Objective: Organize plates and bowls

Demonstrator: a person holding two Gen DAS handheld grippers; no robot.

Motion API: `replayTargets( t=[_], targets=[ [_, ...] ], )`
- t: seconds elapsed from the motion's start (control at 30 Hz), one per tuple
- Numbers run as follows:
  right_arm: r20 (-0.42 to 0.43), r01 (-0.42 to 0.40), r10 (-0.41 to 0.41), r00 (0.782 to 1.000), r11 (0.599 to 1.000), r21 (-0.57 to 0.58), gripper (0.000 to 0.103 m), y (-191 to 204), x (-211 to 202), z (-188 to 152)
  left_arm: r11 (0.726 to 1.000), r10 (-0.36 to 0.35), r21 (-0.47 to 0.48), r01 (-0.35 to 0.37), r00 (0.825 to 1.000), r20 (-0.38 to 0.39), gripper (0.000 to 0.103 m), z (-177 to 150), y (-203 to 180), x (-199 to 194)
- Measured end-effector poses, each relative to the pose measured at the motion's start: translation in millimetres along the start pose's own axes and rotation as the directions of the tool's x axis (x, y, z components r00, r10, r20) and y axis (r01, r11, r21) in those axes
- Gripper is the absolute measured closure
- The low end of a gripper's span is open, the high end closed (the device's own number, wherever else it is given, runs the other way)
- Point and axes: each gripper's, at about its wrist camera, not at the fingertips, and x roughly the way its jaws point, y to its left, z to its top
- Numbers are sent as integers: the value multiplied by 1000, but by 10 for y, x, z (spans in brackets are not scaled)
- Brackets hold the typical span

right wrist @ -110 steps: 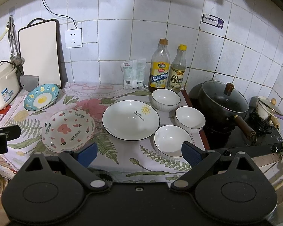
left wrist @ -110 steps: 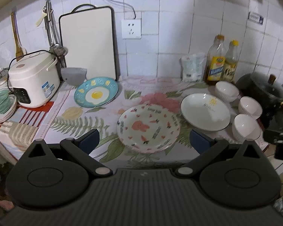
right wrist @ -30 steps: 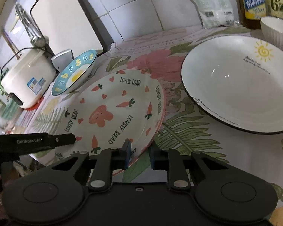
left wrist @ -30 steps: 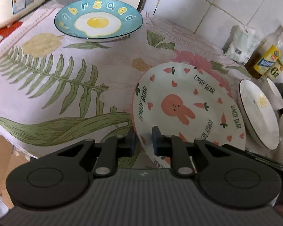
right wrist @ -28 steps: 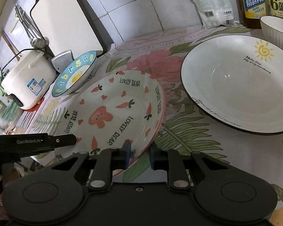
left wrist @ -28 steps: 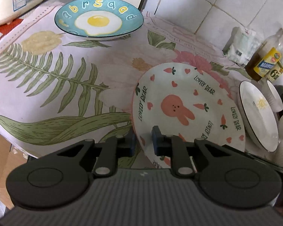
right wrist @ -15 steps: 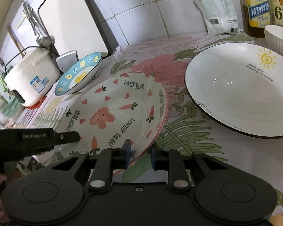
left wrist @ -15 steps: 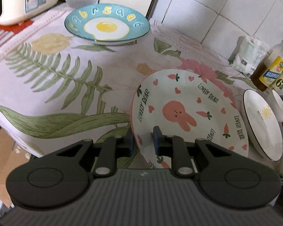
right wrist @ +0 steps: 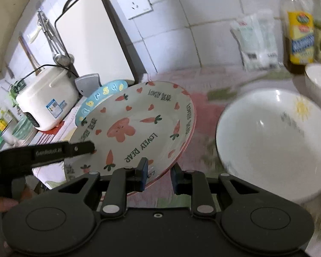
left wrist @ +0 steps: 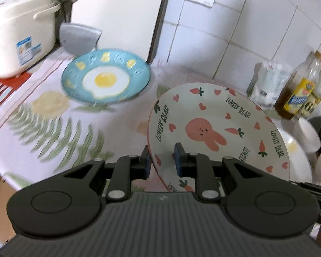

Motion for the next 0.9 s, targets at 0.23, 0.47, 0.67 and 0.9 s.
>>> replayTargets(
  t=[0.23, 0.47, 0.67, 0.9],
  targets=[
    [14, 2, -2, 1000, 1000, -7, 76, -155, 182, 482, 1000, -24, 20, 24, 1000, 3, 83, 432, -139, 282],
    [-34, 14, -15, 999, 1000, -21, 76, -359, 571, 914, 999, -38, 21, 39, 999, -29, 83, 697, -185, 710],
    [-87, 37, -41, 995, 998, -46, 76, -493, 893, 1176, 1000, -28, 7, 28, 998, -53, 83, 792, -234, 1044],
    [-142, 55, -60, 988, 998, -45, 76, -702, 1208, 1336, 1000, -12, -1, 12, 997, -82, 83, 828, -304, 1397]
  ],
)
